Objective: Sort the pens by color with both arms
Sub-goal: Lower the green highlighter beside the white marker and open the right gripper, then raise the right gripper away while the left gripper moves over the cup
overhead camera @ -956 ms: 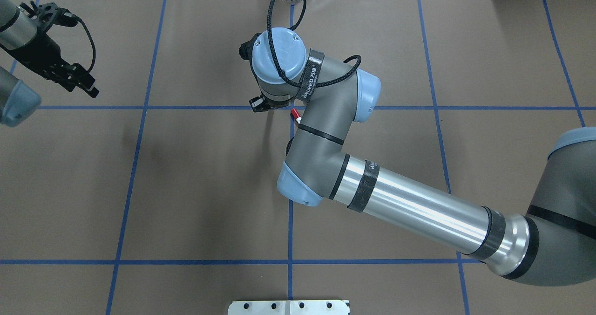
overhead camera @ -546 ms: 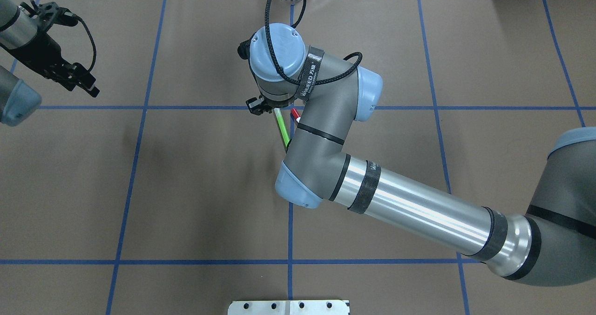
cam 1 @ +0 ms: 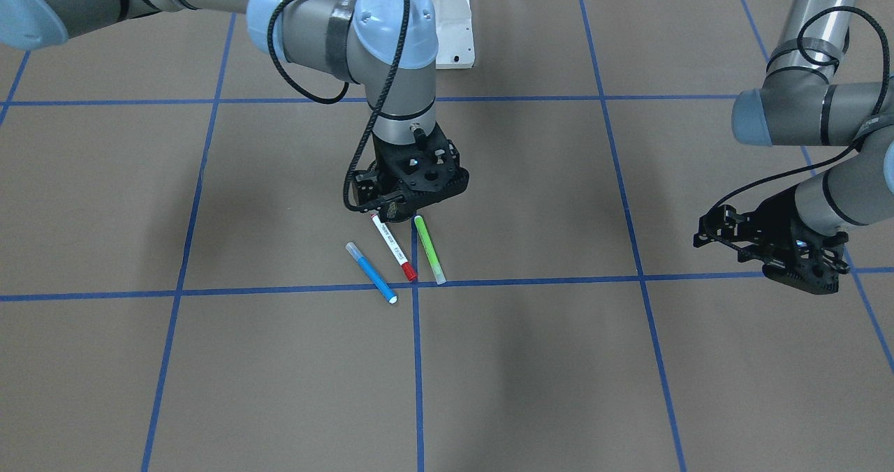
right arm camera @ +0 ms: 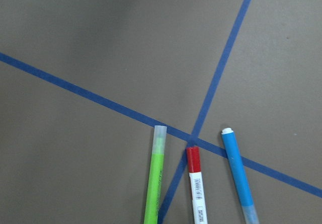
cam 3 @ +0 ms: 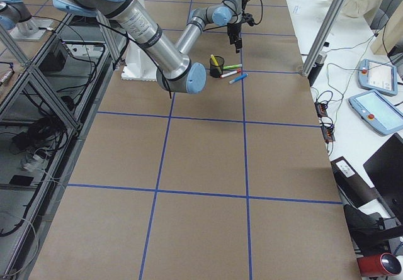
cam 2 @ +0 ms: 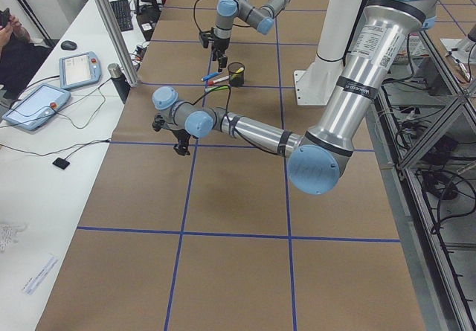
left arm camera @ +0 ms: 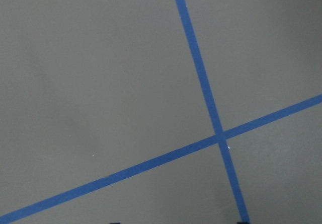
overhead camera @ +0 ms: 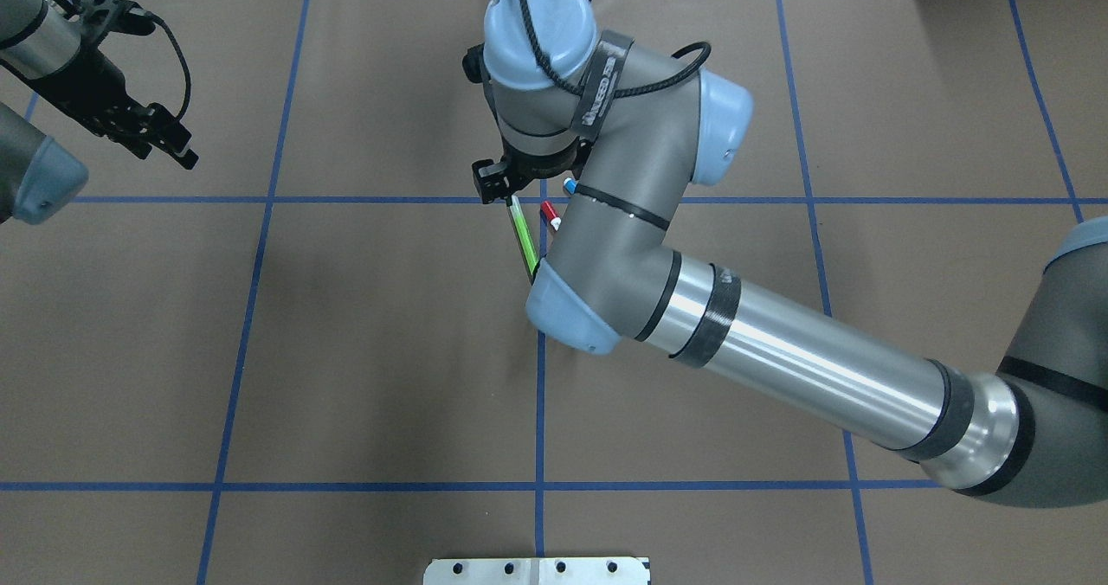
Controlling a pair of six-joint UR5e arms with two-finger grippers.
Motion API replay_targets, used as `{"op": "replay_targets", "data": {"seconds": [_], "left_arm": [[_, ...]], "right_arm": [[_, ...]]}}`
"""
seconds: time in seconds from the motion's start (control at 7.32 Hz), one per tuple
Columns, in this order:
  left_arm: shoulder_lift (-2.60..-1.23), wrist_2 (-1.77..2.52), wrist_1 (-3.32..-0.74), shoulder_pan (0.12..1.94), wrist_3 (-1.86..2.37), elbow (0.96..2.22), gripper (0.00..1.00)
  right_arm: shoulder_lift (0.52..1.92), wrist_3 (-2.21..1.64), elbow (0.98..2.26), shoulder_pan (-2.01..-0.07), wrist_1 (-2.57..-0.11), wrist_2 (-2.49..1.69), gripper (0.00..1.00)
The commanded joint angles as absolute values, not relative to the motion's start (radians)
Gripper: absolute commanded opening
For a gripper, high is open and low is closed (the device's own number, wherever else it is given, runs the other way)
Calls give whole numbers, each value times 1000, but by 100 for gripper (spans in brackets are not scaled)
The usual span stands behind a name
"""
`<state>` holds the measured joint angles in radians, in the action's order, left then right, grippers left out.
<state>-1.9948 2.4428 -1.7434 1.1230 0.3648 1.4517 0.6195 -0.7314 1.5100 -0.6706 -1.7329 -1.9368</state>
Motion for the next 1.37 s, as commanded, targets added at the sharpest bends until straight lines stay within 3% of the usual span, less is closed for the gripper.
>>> {"op": "replay_targets", "data": {"seconds": [0.0, 0.41, 0.55, 0.68, 0.82, 0.96, 1.23], "left_arm": [[-2031, 2471, -1744, 1117, 516, 1489, 82], [-2114, 2491, -1743, 1005, 713, 1539, 82], [-2141, 2484, -1741, 956, 718, 1557, 84], [-2173, 2461, -1743, 915, 738, 1563, 93], [-2215, 2372, -1743, 863, 768, 1587, 89], [-2239, 2285, -1743, 789, 781, 1604, 97], [-2325, 2177, -1741, 712, 767, 1603, 98]], "right_arm": [[693, -710, 1571, -783, -1772, -2098, 91], [803, -637, 1580, -920, -1801, -2166, 93], [813, -623, 1568, -966, -1824, -2172, 93], [818, -627, 1568, -1012, -1865, -2201, 94], [821, -623, 1568, -1056, -1902, -2215, 94], [834, -621, 1566, -1074, -1904, -2215, 94], [838, -624, 1563, -1089, -1904, -2215, 95]]}}
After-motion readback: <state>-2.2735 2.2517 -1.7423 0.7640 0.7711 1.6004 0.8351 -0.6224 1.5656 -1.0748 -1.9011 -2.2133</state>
